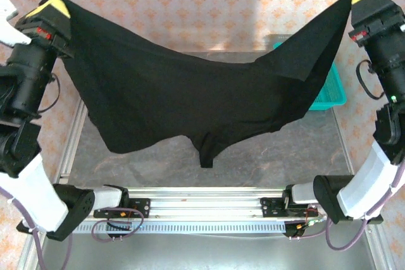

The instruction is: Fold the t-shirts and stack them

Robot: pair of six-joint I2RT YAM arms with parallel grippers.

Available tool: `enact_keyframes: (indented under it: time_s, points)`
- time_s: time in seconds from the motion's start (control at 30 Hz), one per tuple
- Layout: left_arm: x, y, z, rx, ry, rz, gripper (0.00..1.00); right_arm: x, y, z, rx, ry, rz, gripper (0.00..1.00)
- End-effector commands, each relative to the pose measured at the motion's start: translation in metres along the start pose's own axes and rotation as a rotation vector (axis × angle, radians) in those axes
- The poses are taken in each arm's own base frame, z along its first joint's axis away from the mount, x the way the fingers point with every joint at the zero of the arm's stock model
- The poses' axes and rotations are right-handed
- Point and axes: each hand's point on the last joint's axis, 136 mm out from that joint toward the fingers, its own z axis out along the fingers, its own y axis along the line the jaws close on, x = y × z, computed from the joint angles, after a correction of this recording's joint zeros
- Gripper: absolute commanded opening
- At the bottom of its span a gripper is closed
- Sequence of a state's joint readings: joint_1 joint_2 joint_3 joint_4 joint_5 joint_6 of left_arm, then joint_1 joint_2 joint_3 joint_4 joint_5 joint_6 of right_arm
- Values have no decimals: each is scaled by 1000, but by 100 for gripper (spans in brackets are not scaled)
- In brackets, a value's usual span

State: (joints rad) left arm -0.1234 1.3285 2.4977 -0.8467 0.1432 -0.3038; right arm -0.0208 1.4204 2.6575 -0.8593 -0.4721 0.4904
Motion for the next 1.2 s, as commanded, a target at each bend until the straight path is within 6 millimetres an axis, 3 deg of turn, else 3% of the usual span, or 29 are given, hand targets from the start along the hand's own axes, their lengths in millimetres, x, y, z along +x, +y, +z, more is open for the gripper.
enact_keyframes:
  time_s: [0.0, 0.13, 0.23, 0.33, 0.4, 0.5, 0.53, 0.57, 0.6, 0.63, 0.7, 0.73, 0.77, 0.9, 1.0, 1.1, 1.17]
  points:
    - [26, 11, 47, -30, 56, 36, 0, 17, -29, 52, 15, 61, 25, 0]
    - [70, 35, 98, -104, 148, 77, 0, 48, -75, 105, 76, 149, 43, 0]
    - [114, 64, 145, -186, 231, 118, 0, 84, -118, 155, 106, 230, 70, 0]
    - [162, 111, 198, -286, 296, 129, 0, 130, -174, 217, 121, 296, 130, 0]
    - [206, 151, 238, -359, 350, 137, 0, 163, -222, 260, 143, 295, 171, 0]
    - [259, 198, 285, -418, 377, 143, 0, 197, -279, 314, 118, 204, 228, 2]
    - [280, 215, 300, -447, 378, 150, 10, 202, -298, 327, 121, 141, 250, 14]
    - [300, 232, 312, -462, 378, 125, 39, 205, -312, 338, 119, 78, 274, 39]
    - [314, 246, 319, -470, 381, 79, 58, 208, -320, 344, 112, 37, 273, 66]
    - [325, 261, 323, -492, 382, 24, 71, 212, -327, 347, 125, 11, 268, 81]
    - [331, 275, 320, -526, 387, -40, 80, 210, -316, 346, 97, 33, 264, 90]
    - [327, 272, 317, -517, 394, -50, 90, 211, -302, 342, 97, 77, 231, 100]
    - [319, 266, 312, -510, 401, -38, 100, 214, -290, 334, 127, 133, 175, 99]
    - [285, 251, 273, -559, 446, 4, 100, 244, -247, 279, 234, 412, 41, 99]
    - [284, 238, 228, -590, 554, 9, 100, 295, -219, 214, 302, 660, 4, 99]
    - [306, 219, 177, -582, 659, 8, 100, 358, -198, 142, 345, 855, 23, 100]
    - [337, 209, 141, -559, 733, 0, 100, 403, -199, 91, 408, 962, 109, 97]
